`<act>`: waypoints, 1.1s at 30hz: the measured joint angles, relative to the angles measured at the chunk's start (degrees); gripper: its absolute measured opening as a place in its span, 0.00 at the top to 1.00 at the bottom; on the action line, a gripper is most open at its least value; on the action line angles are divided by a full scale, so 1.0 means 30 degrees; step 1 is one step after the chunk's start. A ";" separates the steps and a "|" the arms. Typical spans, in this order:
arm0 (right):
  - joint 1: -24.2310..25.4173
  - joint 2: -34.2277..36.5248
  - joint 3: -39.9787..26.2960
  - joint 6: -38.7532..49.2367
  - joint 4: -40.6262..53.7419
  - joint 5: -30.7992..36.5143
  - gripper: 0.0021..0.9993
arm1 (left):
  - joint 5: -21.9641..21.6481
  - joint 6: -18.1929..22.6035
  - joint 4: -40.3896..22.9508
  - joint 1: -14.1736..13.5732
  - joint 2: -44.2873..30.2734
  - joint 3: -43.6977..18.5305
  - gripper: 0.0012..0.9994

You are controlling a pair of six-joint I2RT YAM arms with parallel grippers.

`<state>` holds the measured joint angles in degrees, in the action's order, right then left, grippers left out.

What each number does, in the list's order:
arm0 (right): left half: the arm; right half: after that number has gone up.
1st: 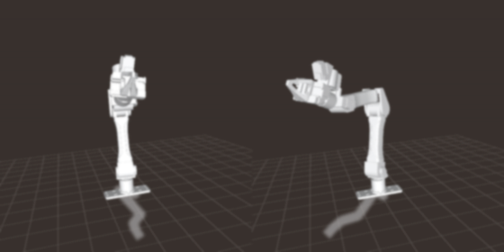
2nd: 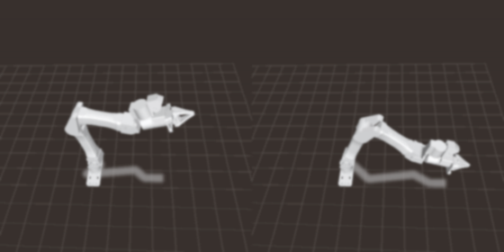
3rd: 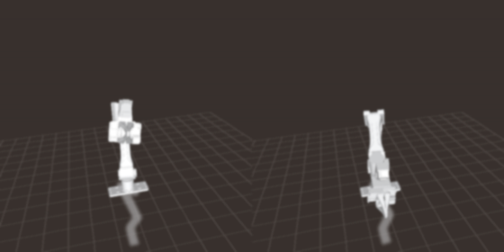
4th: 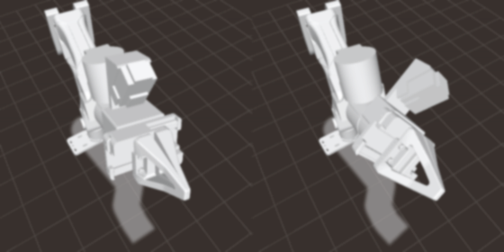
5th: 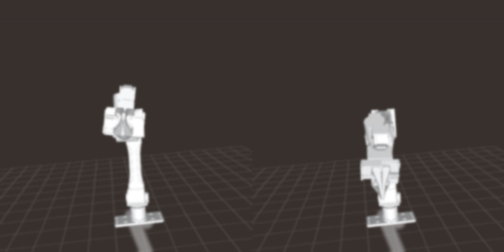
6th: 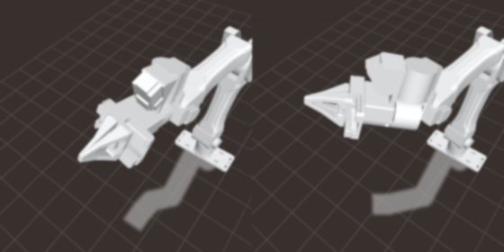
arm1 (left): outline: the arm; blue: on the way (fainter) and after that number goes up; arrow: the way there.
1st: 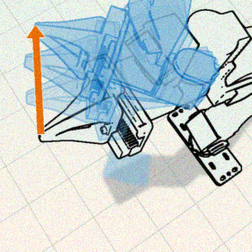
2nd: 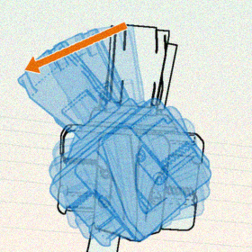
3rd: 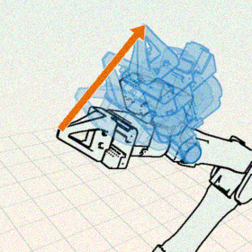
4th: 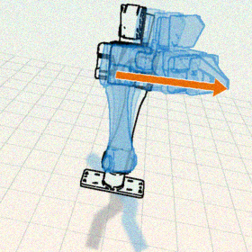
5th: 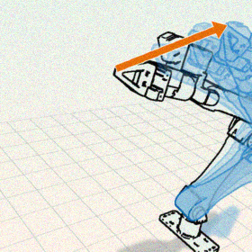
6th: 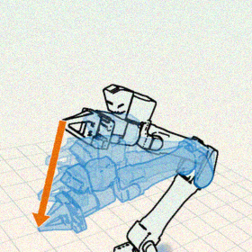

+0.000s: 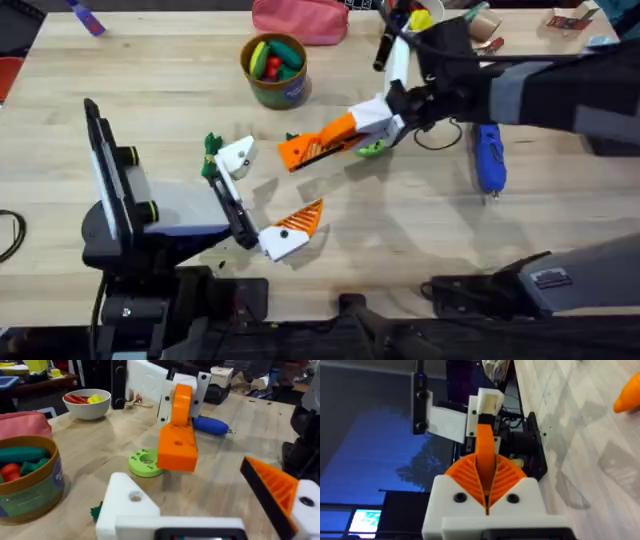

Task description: Pick up the gripper from the table and insert it into the empty holder that is missing its gripper. Then pick up a screw, insert it into the mounting hole, and use the screwdriver to tighten it. Finally, clean up the table by picking up the vegetable and placing it into the bucket.

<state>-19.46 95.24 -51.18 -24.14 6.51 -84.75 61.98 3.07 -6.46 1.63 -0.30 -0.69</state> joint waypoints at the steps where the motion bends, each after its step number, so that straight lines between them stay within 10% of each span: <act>1: -0.0108 0.0183 0.0000 -0.0029 -0.0188 0.0000 0.99 | 0.0000 0.0000 0.0000 0.0000 0.0000 0.0000 0.01; 33: -0.2470 0.1771 0.0029 -0.5989 -0.7702 0.0007 0.99 | 0.0000 0.0000 0.0000 0.0000 -0.0007 0.0000 0.01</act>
<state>-26.87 100.55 -51.09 -42.11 -16.60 -84.73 61.98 3.07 -6.46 1.63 -0.32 -0.69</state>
